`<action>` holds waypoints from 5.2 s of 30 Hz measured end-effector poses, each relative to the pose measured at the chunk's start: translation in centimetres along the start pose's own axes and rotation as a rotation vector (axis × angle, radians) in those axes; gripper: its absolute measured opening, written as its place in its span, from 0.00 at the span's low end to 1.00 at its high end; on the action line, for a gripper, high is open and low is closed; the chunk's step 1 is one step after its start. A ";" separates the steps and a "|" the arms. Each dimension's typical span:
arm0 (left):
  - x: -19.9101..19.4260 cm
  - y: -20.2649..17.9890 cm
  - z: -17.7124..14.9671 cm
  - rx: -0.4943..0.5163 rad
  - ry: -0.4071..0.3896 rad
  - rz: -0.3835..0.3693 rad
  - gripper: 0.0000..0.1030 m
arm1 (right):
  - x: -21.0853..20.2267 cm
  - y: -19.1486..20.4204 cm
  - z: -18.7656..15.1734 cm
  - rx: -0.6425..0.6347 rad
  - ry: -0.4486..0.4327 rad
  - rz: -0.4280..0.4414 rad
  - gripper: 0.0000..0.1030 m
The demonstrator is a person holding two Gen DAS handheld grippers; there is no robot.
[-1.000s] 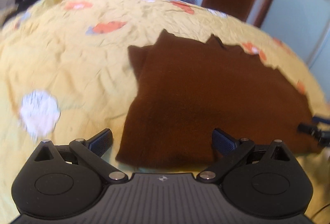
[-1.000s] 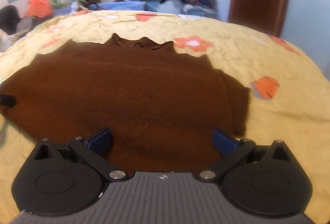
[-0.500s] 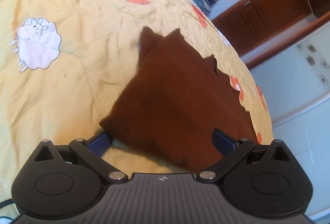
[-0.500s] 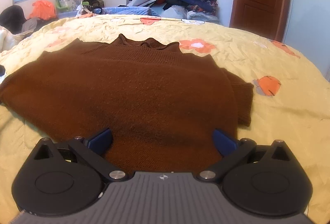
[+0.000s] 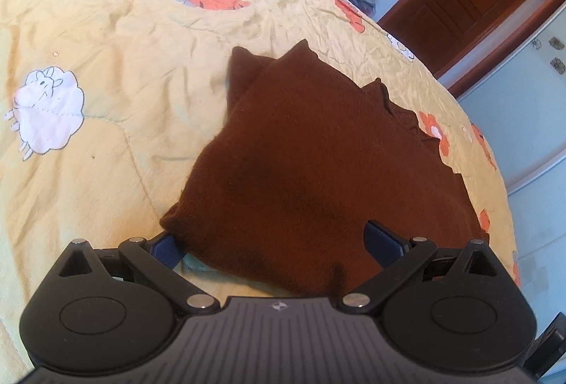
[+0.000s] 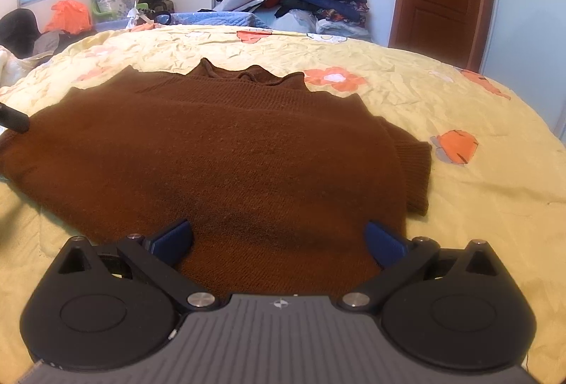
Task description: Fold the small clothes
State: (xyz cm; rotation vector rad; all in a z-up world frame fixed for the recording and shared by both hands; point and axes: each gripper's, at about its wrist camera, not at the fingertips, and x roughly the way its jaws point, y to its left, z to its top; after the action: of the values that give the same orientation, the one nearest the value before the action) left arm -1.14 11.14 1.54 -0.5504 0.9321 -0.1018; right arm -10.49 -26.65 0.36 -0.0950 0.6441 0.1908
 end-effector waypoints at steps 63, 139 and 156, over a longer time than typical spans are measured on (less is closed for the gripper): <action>2.9 -22.8 -11.4 1.318 -0.371 0.098 0.07 | 7.8 1.8 18.3 0.122 0.245 0.514 0.23; 8.4 -13.6 12.3 0.424 -0.029 -0.251 0.23 | 10.6 -12.8 11.7 0.749 -0.008 0.573 0.28; 5.7 -5.3 1.4 0.225 0.244 -0.349 0.16 | 5.5 -5.8 6.7 0.442 0.205 0.444 0.28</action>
State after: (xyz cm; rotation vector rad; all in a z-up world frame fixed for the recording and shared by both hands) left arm 4.15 5.36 0.64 -0.4925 1.0375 -0.5926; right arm -1.05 -30.56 2.54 0.4633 0.8938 0.4656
